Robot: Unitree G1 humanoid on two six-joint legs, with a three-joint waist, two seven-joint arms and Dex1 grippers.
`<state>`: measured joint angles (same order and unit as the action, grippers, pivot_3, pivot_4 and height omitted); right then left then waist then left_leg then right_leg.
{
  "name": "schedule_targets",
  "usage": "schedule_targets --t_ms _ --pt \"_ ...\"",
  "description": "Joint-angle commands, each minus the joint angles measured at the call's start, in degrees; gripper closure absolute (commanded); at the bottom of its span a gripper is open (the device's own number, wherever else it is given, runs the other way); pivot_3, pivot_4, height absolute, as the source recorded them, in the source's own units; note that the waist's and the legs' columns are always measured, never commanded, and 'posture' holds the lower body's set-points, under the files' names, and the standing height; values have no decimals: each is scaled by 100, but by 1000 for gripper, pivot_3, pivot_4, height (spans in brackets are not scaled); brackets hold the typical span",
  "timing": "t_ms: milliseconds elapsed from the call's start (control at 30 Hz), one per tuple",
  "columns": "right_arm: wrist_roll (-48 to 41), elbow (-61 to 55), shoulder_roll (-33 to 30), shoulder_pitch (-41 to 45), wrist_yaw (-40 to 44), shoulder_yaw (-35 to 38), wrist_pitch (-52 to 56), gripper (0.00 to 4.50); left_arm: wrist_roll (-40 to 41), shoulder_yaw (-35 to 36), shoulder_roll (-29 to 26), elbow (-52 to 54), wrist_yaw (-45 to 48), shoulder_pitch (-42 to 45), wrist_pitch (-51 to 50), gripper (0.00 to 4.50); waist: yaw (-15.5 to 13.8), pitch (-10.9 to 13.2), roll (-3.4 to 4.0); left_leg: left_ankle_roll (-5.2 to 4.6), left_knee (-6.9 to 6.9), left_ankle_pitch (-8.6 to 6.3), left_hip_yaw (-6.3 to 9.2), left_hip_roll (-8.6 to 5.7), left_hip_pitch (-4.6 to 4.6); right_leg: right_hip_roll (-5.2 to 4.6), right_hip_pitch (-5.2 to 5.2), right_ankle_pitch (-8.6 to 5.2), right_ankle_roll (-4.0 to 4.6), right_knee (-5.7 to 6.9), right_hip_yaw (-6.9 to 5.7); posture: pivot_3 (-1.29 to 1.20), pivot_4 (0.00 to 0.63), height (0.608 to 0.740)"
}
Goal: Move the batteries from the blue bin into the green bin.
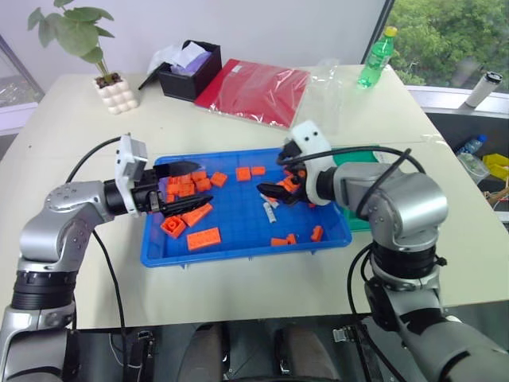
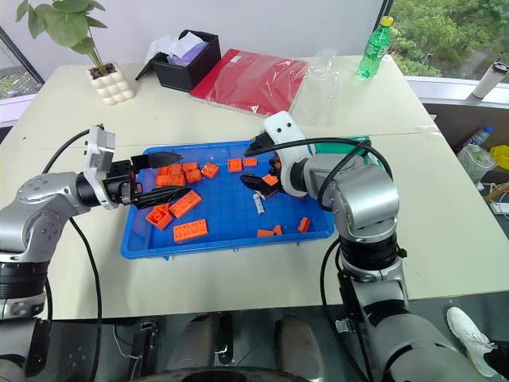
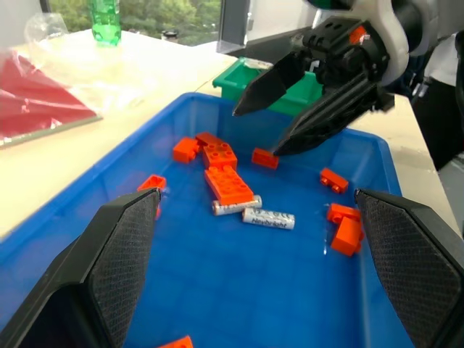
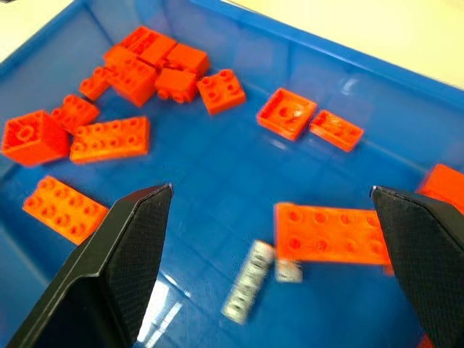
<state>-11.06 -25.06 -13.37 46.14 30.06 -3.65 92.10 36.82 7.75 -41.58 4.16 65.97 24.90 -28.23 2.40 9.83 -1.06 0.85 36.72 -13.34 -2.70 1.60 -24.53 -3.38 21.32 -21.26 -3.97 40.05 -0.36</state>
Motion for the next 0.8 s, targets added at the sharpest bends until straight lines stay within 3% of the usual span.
schedule_targets --t_ms 33,433,800 --pt "-431 -112 -32 -140 -249 158 40 10 9 65 -26 36 58 23 75 0 -3 0 0 0 0 0 0 -1 0 -1 0 0 0 0 0 0 150 740" --pt "-1626 -37 -558 -670 -908 84 40 10 -34 35 -51 -7 88 55 67 0 3 0 0 -1 -5 0 0 0 0 -1 0 0 0 -4 0 0 150 740" --pt "-1971 420 -398 -662 -1246 -80 40 10 -77 71 -37 50 32 -21 105 0 2 0 0 -1 -6 0 0 0 0 -1 0 0 0 -6 0 0 150 740"
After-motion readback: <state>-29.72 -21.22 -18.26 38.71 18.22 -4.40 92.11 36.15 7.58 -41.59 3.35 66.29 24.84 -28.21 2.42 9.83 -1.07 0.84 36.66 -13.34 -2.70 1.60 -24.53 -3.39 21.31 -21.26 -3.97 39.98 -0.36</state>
